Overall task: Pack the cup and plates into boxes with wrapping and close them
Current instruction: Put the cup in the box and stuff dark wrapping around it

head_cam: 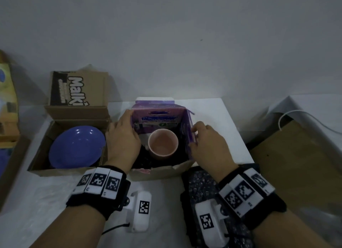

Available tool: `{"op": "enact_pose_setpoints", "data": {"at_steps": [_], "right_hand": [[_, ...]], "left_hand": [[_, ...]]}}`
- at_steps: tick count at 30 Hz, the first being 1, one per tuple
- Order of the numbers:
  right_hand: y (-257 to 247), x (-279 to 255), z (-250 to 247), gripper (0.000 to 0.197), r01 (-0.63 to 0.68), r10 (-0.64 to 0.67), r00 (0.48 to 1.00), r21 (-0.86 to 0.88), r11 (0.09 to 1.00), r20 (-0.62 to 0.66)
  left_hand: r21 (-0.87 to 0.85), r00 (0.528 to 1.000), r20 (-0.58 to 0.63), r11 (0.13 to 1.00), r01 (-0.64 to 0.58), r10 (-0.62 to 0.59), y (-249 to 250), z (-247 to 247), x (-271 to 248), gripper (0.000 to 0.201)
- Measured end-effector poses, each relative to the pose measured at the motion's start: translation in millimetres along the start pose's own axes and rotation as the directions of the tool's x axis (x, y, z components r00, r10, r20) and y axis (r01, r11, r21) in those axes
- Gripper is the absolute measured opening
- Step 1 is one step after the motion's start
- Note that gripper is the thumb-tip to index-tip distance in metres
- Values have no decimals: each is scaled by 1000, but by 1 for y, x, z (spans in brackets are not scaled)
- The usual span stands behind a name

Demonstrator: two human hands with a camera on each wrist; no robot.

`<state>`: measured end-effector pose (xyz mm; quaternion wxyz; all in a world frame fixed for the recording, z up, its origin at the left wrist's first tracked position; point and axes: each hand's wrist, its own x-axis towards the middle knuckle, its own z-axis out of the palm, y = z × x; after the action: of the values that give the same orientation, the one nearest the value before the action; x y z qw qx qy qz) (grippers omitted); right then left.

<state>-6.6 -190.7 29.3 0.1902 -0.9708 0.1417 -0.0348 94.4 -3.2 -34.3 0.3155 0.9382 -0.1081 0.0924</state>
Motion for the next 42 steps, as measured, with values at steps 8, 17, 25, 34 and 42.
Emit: {"op": "enact_pose_setpoints", "data": {"at_steps": [8,17,25,34,42], "right_hand": [[51,-21,-9,9,-266,191,947,298,917,256],[79,-72,30,52,-37,96,924,-165,986,370],[83,-66,15,36,13,33,972,-190,982,234],[73,-42,-48,28,-145,129,965,53,988,229],[22,-14,-88,39,50,-48,807,-13,999,-589]], "left_hand": [[124,997,68,991,-55,46,-10,5,5,61],[89,996,60,994,-65,60,-9,3,2,68],[60,996,58,996,-67,63,-11,4,3,63],[58,997,44,996,-61,59,-12,6,5,62],[3,998,47,999,-47,46,-13,9,7,65]]}}
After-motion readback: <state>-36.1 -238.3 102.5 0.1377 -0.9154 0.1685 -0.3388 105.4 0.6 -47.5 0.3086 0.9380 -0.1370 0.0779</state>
